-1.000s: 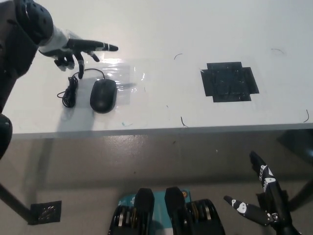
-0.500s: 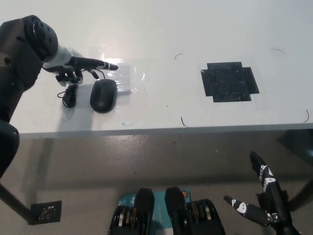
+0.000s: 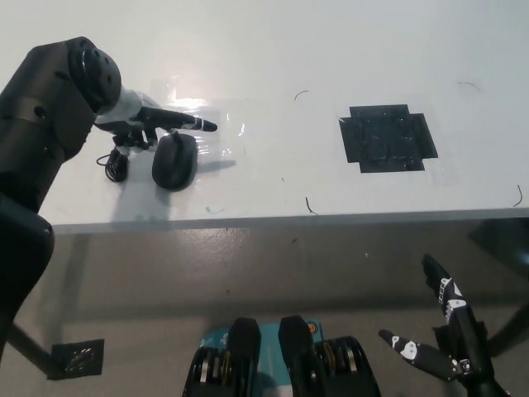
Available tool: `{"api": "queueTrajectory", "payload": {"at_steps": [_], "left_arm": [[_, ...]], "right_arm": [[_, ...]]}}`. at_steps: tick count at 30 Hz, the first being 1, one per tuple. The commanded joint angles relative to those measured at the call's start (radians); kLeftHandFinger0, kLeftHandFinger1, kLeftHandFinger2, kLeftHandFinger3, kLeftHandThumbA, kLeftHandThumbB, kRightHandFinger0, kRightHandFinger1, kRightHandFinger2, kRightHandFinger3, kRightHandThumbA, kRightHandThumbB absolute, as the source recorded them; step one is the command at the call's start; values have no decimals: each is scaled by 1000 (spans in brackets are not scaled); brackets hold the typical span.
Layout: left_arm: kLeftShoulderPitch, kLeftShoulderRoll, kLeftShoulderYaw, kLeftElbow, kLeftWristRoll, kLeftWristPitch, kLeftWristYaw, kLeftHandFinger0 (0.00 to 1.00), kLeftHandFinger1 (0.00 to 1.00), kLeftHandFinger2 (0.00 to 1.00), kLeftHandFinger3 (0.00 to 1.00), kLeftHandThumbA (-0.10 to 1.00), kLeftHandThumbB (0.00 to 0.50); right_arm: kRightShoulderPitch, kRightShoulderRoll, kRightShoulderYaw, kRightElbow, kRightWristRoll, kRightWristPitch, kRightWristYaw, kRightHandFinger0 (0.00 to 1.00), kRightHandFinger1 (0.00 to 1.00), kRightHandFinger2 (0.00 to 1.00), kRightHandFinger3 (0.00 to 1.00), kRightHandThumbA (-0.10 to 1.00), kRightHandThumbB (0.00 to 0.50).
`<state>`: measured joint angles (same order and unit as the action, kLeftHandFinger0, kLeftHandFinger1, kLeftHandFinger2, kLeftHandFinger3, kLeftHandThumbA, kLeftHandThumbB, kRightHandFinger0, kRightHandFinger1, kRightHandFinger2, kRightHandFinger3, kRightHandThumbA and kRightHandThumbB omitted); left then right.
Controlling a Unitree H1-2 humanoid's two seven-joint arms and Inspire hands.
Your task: The robot uses left hand to click on the left button of the black mouse, which is placed on the left area of the table
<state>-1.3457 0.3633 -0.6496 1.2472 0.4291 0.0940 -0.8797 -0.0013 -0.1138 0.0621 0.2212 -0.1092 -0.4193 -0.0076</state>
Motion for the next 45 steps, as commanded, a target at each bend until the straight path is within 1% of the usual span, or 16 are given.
{"api": "queueTrajectory", "payload": {"at_steps": [1, 6, 11, 14, 20, 21, 22, 24, 27, 30, 33, 35, 36, 37, 40, 45], "left_arm": [[-60, 11, 18, 5, 19, -20, 12, 0, 0, 73, 1000, 1000, 237], [-60, 13, 27, 11, 19, -21, 7, 0, 0, 2, 1000, 1000, 228], [-72, 17, 14, 16, 41, -53, 8, 0, 0, 30, 1000, 1000, 223], [-80, 17, 29, 26, 32, -28, 7, 0, 0, 7, 1000, 1000, 237], [-92, 25, 35, 31, 38, -34, 10, 0, 0, 84, 1000, 1000, 229], [-90, 26, 33, 29, 43, -37, 21, 0, 26, 191, 1000, 1000, 252], [-89, 25, 34, 29, 46, -30, 29, 0, 11, 213, 1000, 1000, 257], [-88, 24, 36, 31, 46, -25, 26, 0, 0, 171, 1000, 1000, 250], [-83, 25, 32, 35, 54, -47, 28, 0, 0, 195, 1000, 1000, 242], [-74, 23, 44, 40, 46, -44, 23, 0, 0, 136, 1000, 1000, 212], [-65, 22, 41, 44, 55, -54, 28, 0, 0, 185, 1000, 1000, 217], [-53, 18, 45, 46, 56, -53, 36, 0, 0, 96, 1000, 1000, 209], [-50, 17, 43, 45, 58, -55, 38, 0, 0, 96, 1000, 1000, 209], [-47, 13, 41, 49, 62, -46, 41, 0, 0, 22, 1000, 1000, 212], [-37, 11, 40, 53, 63, -63, 38, 0, 0, 20, 1000, 1000, 204], [-18, 9, 33, 58, 76, -86, 59, 0, 0, 166, 1000, 1000, 219]], "right_arm": [[-17, -13, -4, -26, 1, -51, 6, 1000, 1000, 1000, 1000, 924, 139], [-14, -14, -5, -29, -4, -50, 5, 1000, 1000, 1000, 1000, 945, 144], [-12, -15, -4, -28, -3, -51, 4, 1000, 1000, 1000, 1000, 927, 130], [-12, -13, -5, -28, 3, -51, 8, 1000, 1000, 1000, 1000, 927, 141], [-10, -13, -5, -31, -2, -50, 5, 1000, 1000, 1000, 1000, 944, 150], [-9, -13, -6, -31, -2, -50, 5, 1000, 1000, 1000, 1000, 945, 148], [-9, -13, -6, -31, -3, -50, 4, 1000, 1000, 1000, 1000, 946, 146], [-10, -12, -6, -31, -3, -51, 4, 1000, 1000, 1000, 1000, 945, 145], [-9, -13, -5, -33, -7, -50, 3, 1000, 1000, 1000, 1000, 950, 145], [-10, -11, -4, -33, -3, -51, 4, 1000, 1000, 1000, 1000, 956, 156], [-12, -10, -3, -34, 0, -50, 7, 1000, 1000, 1000, 1000, 952, 149], [-12, -10, -4, -33, -1, -50, 5, 1000, 1000, 1000, 1000, 944, 142], [-12, -10, -4, -33, -3, -51, 4, 1000, 1000, 1000, 1000, 944, 142], [-14, -10, -4, -33, -4, -51, 3, 1000, 1000, 1000, 1000, 942, 142], [-17, -12, -4, -35, -10, -50, 3, 1000, 1000, 1000, 1000, 947, 140], [-21, -11, -5, -34, -5, -50, 4, 1000, 1000, 1000, 1000, 934, 145]]}}
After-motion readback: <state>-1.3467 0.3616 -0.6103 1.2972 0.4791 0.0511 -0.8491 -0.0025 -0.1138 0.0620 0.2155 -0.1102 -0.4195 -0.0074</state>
